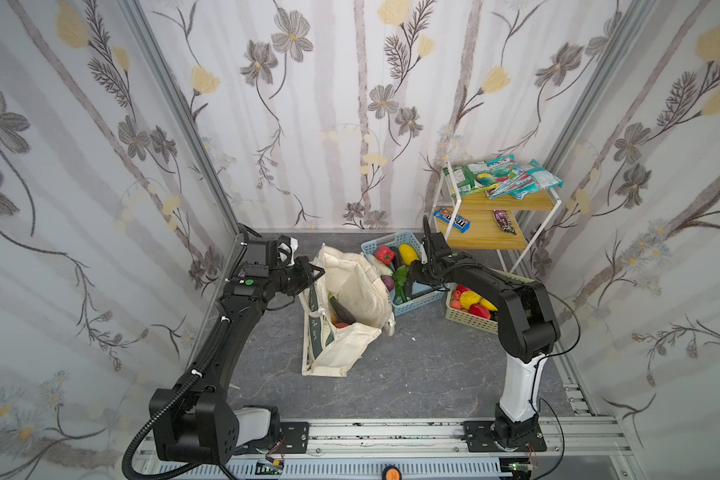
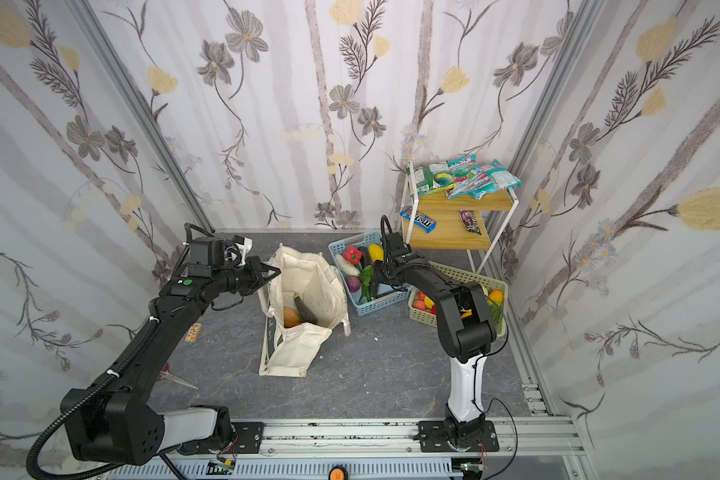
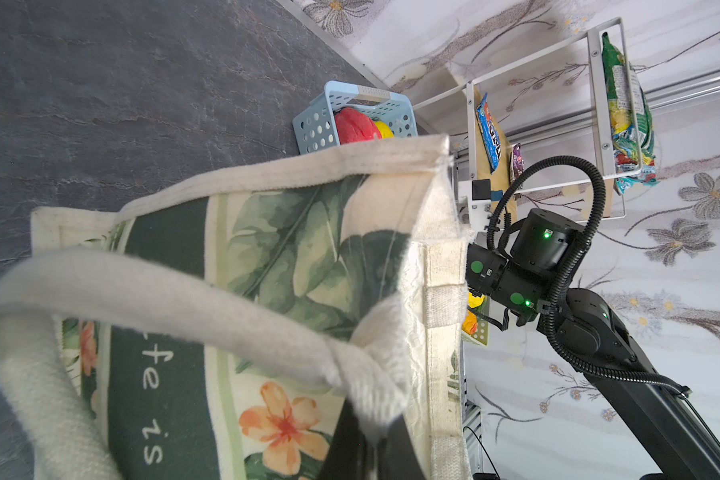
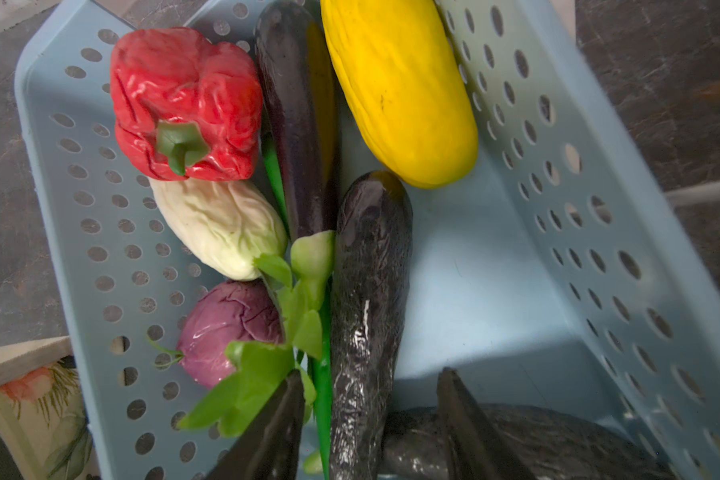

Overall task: Place the food into the grocery bag and tie it
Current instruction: 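Lower the right gripper onto the round dark eggplant in the basket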

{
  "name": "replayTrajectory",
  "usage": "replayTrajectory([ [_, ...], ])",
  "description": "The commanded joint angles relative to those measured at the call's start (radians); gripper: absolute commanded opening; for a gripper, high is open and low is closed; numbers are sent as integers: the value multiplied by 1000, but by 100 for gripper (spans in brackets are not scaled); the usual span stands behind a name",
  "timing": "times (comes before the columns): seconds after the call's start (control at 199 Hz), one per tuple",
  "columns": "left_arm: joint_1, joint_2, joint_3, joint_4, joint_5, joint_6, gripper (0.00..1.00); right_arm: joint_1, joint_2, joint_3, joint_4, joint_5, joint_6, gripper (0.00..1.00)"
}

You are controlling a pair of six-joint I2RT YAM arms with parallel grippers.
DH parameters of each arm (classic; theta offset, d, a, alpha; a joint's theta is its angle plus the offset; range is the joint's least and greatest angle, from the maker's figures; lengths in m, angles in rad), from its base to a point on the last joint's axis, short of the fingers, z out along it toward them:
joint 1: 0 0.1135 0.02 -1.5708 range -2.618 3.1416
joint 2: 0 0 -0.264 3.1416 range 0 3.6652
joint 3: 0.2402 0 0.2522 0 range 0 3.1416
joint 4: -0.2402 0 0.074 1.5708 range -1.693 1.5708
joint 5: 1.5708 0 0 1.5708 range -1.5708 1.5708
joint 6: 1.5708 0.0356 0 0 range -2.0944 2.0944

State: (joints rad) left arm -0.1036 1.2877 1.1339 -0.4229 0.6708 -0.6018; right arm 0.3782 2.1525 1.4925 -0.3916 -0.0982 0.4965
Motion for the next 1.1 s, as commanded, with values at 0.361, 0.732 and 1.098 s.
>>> replayTrajectory([
  [0.361,0,1,7,27,1,13,0,-10,95,75,33,-26,9,53],
  [0.732,1,4,6,32,-1,7,0,-12,144,91,37,-47,8,54],
  [1.098,1,-2,1,30,-2,6,0,-10,205,114,36,-57,8,54],
])
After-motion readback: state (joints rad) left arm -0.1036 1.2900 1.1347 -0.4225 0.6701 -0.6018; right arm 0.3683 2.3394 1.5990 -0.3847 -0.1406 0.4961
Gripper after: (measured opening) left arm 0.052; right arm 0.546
